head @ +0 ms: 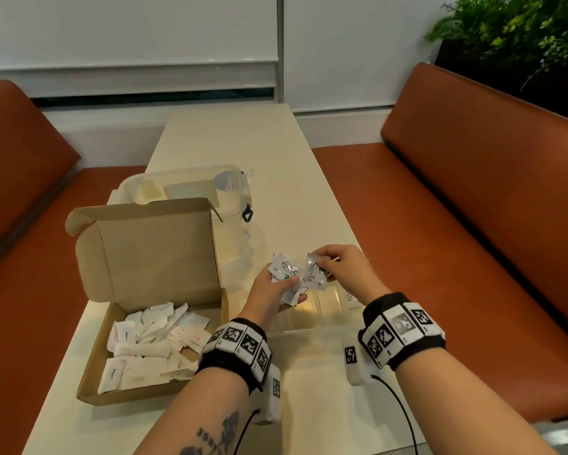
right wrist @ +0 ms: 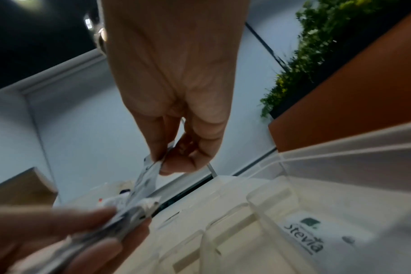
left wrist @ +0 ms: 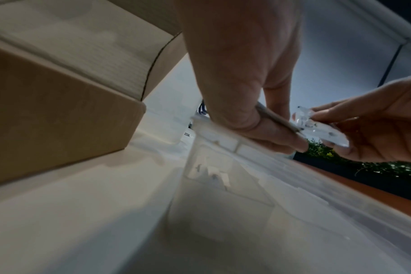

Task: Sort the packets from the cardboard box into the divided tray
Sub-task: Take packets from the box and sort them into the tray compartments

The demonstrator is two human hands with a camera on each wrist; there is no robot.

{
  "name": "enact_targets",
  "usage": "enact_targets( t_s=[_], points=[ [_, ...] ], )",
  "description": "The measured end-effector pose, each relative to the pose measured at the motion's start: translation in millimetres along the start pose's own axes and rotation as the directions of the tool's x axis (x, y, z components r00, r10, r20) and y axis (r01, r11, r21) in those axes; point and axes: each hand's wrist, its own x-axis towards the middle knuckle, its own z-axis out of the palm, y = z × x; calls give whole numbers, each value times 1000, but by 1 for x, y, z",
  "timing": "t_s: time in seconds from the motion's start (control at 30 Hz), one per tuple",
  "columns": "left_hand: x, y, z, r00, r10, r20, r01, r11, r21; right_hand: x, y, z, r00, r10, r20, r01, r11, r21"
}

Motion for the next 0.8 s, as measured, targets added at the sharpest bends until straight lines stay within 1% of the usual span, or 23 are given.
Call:
enact_targets(
  t_s=[0.1, 0.17, 0.23, 0.33, 0.43, 0.5, 0.6, 0.67, 0.8],
  points=[
    [-1, -2, 5, 999, 1, 33, -3, 999, 40, -1, -2, 5, 998, 3, 56, 0, 998, -55],
    [-1, -3, 7, 1000, 15, 17, -15, 999, 47, -1, -1, 8, 999, 18, 28, -17, 999, -31],
    [0, -3, 7, 999, 35, 2, -35, 999, 39, -3, 3, 9, 998, 60, -10, -60, 997, 43],
    [0, -4, 5, 999, 38, -5, -38, 999, 35, -9, 8, 7, 995, 103, 3, -102, 987, 123],
    [-1, -7, 5, 999, 32, -11, -32, 998, 45, -11, 13, -5, 992, 115, -46, -108, 984, 142],
    [-1, -9, 4, 999, 27, -24, -26, 999, 40, -9, 15, -17, 987, 149, -65, -140, 982, 126],
    [-2, -11, 5, 1000, 18, -22, -17, 999, 34, -12, 11, -19, 980, 199, 29, -201, 970, 133],
    [-2, -12, 9, 1000, 21, -8, -20, 999, 49, -15, 9, -13, 980, 187, 68, -195, 970, 145],
    [-2, -11, 15, 1000, 21, 9, -21, 999, 39, -17, 12, -5, 983, 172, 61, -180, 968, 174]
  ],
)
